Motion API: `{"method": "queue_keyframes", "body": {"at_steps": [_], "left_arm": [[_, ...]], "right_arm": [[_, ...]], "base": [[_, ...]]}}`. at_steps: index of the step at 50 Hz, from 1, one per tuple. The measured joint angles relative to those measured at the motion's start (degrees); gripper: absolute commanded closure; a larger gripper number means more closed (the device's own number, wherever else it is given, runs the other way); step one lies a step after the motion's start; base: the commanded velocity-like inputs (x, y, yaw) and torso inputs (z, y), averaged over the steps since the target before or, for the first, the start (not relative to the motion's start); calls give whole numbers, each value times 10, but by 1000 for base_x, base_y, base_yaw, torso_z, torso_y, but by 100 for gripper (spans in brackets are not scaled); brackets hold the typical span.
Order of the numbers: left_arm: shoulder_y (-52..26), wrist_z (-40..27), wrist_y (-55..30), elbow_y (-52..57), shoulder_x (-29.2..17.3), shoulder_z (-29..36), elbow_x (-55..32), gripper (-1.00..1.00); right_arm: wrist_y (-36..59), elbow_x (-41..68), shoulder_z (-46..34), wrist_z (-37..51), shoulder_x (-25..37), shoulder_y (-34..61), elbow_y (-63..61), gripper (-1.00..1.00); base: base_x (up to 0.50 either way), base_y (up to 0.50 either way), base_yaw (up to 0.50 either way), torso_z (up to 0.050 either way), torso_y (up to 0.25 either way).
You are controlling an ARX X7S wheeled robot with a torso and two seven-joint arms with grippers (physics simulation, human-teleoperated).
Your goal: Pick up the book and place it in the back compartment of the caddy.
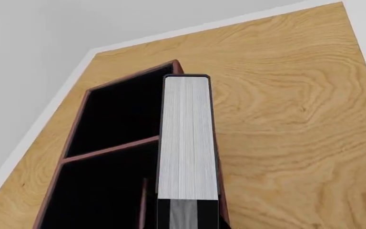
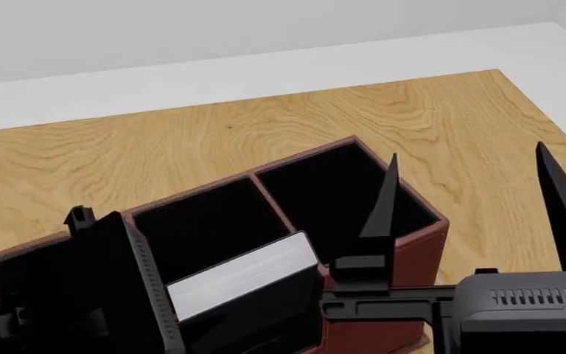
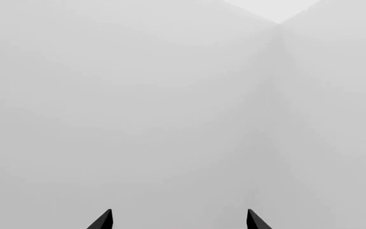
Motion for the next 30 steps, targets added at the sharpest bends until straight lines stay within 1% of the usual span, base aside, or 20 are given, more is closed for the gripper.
{"method": "queue_keyframes", "body": {"at_steps": [30], "left_arm": [[30, 19, 63, -37, -7, 45, 56, 100]], "right_arm": [[-9, 12, -19, 17, 12, 9, 8, -100]], "base": [[0, 0, 0, 0, 1]]}}
